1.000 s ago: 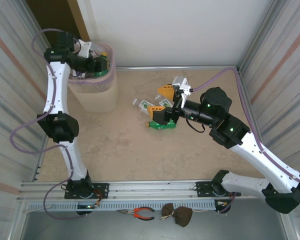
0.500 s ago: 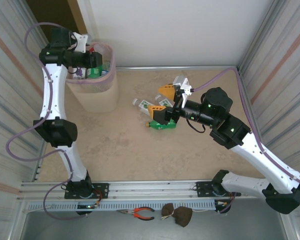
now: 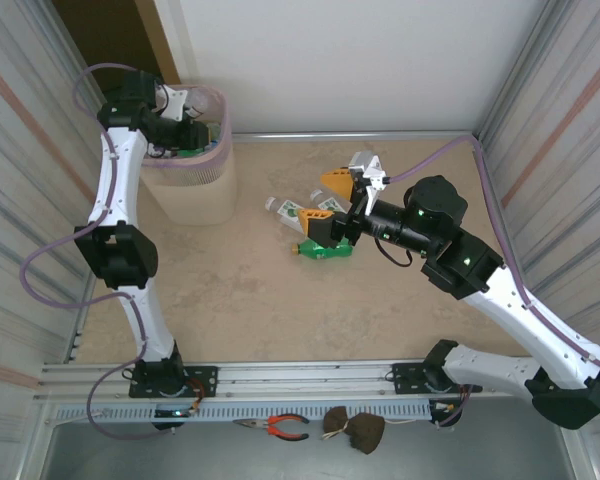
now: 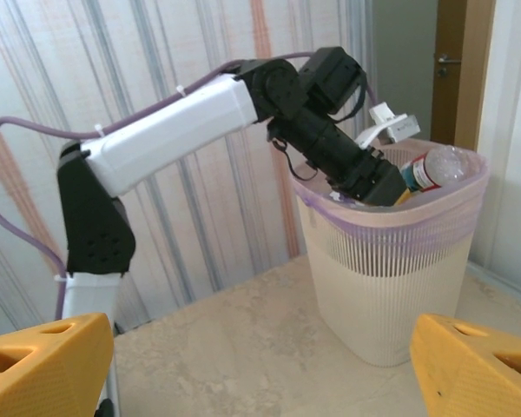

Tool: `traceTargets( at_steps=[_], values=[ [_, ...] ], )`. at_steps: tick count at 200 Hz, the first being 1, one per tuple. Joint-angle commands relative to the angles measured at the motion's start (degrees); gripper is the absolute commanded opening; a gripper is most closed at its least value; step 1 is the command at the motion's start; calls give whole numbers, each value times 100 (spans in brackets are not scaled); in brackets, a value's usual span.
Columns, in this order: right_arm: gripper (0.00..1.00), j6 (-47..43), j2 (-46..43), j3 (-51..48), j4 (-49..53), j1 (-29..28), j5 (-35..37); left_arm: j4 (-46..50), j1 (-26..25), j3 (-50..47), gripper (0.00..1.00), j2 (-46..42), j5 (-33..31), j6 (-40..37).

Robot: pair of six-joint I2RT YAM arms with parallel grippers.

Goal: Put the plastic bottles in the bin

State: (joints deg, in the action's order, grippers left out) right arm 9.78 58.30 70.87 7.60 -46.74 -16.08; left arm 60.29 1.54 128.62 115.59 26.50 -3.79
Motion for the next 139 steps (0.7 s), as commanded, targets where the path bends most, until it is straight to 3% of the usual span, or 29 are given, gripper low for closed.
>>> traceTargets(
  at_steps=[1,80,139],
  values=[
    [87,-73,141,155,348,124,283,-12,77,-134,40,-193,91,61],
    [86,-157,840,255,1428,1721,-33,-189,101,-254,46,-1120,560,243],
    [83,-1287,2082,552,2233,2366,203,-455,92,-1282,49,-2169,865,314]
  ],
)
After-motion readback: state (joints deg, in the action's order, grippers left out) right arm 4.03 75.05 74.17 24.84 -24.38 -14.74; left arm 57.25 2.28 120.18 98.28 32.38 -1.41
